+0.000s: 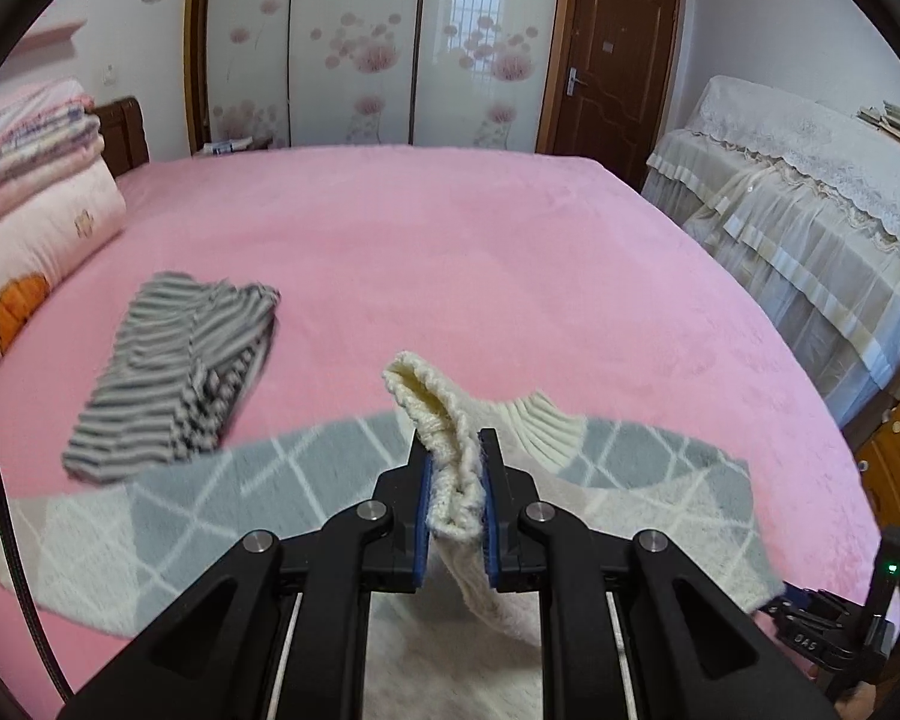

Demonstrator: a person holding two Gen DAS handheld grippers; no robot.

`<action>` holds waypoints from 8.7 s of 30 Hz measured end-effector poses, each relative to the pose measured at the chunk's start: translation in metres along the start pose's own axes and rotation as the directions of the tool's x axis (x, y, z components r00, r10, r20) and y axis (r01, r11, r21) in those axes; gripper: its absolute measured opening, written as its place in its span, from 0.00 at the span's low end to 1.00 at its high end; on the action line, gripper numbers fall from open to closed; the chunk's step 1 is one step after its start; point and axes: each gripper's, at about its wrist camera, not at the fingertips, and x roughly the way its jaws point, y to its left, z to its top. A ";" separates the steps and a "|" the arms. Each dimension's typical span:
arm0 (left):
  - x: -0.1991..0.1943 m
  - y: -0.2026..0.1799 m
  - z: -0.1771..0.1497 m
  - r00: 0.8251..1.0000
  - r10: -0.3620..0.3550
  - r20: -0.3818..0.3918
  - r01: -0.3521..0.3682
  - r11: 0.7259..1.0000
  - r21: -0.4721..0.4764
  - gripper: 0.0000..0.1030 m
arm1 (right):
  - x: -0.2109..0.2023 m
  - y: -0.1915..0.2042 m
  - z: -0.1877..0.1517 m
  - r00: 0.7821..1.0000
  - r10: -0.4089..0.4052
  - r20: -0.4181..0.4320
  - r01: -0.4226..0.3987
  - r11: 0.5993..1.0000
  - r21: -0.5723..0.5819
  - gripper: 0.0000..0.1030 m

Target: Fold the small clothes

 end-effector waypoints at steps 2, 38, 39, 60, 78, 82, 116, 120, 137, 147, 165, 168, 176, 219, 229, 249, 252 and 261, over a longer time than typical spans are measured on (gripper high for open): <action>0.000 0.004 0.004 0.999 0.024 0.024 -0.025 1.000 0.013 0.11 | 0.000 0.009 0.001 0.999 -0.033 0.007 0.033 0.999 -0.029 0.10; 0.084 0.122 -0.090 0.975 0.059 -0.214 -0.106 0.971 -0.216 0.32 | -0.076 0.029 0.019 0.999 -0.023 0.045 0.029 0.990 -0.135 0.56; 0.082 0.126 -0.090 0.976 0.048 -0.214 -0.098 0.968 -0.229 0.32 | -0.075 0.028 0.029 0.998 -0.030 0.056 0.037 0.991 -0.128 0.57; 0.118 0.119 -0.074 0.944 -0.096 -0.317 0.017 0.969 -0.245 0.13 | 0.062 0.025 0.108 0.996 -0.035 -0.084 0.032 0.999 -0.039 0.20; 0.114 0.120 -0.083 0.965 0.113 -0.237 -0.153 0.975 -0.158 0.10 | 0.063 0.055 0.098 0.978 -0.201 0.048 0.206 0.964 -0.170 0.14; 0.121 0.117 -0.084 0.958 0.137 -0.253 -0.173 0.977 -0.126 0.13 | 0.068 0.050 0.095 0.972 -0.228 0.056 0.235 0.956 -0.176 0.14; -0.042 0.086 -0.112 0.955 0.187 -0.231 -0.212 0.973 -0.091 0.67 | -0.001 0.074 -0.015 0.969 -0.247 0.019 0.244 0.938 -0.247 0.17; -0.062 0.093 -0.118 0.955 0.192 -0.228 -0.218 0.971 -0.095 0.71 | -0.024 0.081 -0.015 0.975 -0.220 0.036 0.223 0.950 -0.217 0.17; -0.146 0.142 -0.138 0.960 0.218 -0.173 -0.239 0.965 -0.111 0.89 | -0.101 0.194 -0.049 0.997 -0.009 0.077 0.030 0.962 -0.272 0.17; -0.163 0.213 -0.137 0.949 0.279 -0.148 -0.305 0.932 -0.194 0.95 | -0.083 0.327 -0.059 0.994 0.104 0.021 -0.085 0.898 -0.432 0.17; -0.133 0.408 -0.125 0.901 0.340 -0.270 -0.434 0.735 -0.521 0.94 | -0.011 0.537 -0.051 0.967 0.246 -0.057 -0.226 0.743 -0.630 0.17; -0.120 0.428 -0.131 0.887 0.339 -0.313 -0.459 0.707 -0.537 0.94 | 0.007 0.548 -0.052 0.967 0.242 -0.079 -0.237 0.744 -0.625 0.17; -0.072 0.472 -0.157 0.825 0.281 -0.490 -0.542 0.637 -0.548 0.92 | 0.043 0.566 -0.063 0.967 0.219 -0.129 -0.251 0.748 -0.614 0.17; -0.087 0.272 -0.038 0.986 0.121 -0.115 -0.152 0.937 -0.315 0.07 | 0.009 0.406 -0.040 0.993 0.118 -0.030 -0.117 0.847 -0.518 0.17; -0.052 0.120 -0.042 0.974 -0.180 -0.139 0.142 0.959 -0.246 0.07 | -0.012 0.309 -0.010 0.997 0.071 0.036 -0.052 0.922 -0.384 0.17; 0.032 -0.025 -0.158 0.912 -0.120 -0.392 0.165 0.983 0.083 0.58 | 0.009 0.161 -0.019 0.996 -0.057 -0.062 0.036 0.951 -0.308 0.17; 0.009 -0.017 -0.154 0.926 -0.118 -0.360 0.171 0.978 0.120 0.64 | 0.006 0.161 -0.017 0.997 -0.026 -0.066 0.006 0.956 -0.293 0.17; -0.045 0.053 -0.155 0.973 0.100 -0.210 -0.054 0.975 0.215 0.72 | 0.008 0.162 -0.001 0.994 0.066 -0.092 -0.087 0.966 -0.245 0.25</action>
